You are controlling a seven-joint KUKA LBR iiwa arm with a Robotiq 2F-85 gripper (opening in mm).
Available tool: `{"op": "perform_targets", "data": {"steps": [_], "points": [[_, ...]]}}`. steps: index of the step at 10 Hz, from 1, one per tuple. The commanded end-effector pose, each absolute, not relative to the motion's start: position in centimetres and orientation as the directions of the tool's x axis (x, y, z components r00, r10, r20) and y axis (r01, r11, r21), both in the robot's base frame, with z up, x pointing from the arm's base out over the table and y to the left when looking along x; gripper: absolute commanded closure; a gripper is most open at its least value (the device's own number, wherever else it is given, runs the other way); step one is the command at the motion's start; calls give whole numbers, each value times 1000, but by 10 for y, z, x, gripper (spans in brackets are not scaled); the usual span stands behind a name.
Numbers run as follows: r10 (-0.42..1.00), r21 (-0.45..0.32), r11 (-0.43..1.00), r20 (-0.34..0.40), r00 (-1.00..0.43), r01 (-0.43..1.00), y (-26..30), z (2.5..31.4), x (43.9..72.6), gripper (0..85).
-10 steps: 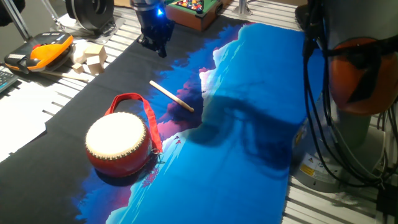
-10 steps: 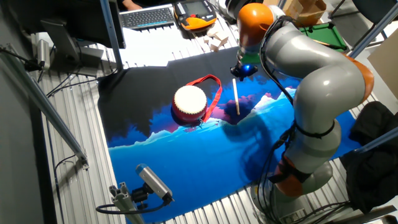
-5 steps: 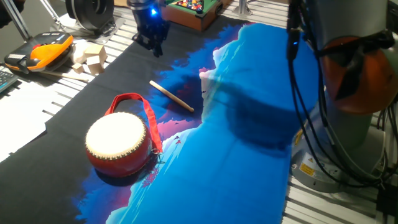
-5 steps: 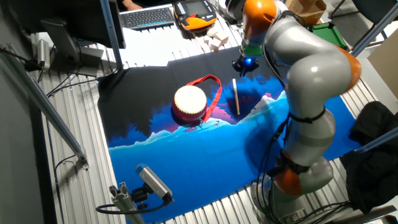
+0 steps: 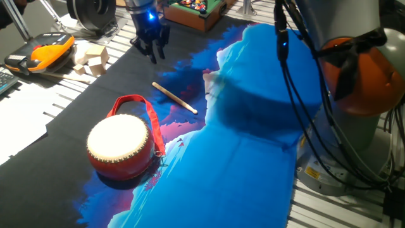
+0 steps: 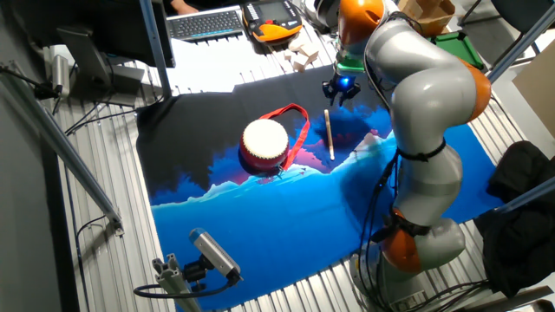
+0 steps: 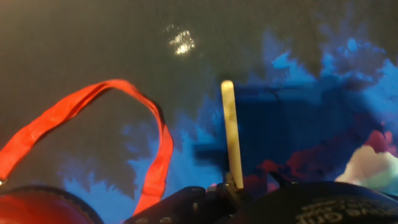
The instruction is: Play the drum
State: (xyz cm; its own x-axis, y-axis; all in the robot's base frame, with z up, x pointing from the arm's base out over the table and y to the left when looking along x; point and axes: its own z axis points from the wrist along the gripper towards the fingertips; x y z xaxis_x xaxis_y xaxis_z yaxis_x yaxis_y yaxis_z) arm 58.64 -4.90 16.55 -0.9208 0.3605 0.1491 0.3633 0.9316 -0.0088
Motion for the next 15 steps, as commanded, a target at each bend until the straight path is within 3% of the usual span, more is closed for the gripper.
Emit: {"op": "perform_targets", "data": {"steps": [1, 11, 15], "points": [[359, -2, 932, 159, -920, 363, -51, 159, 590, 510], [320, 14, 941, 276, -906, 337, -58, 101, 609, 510], [315, 20, 943, 253, -915, 331, -60, 74, 604, 510]]}}
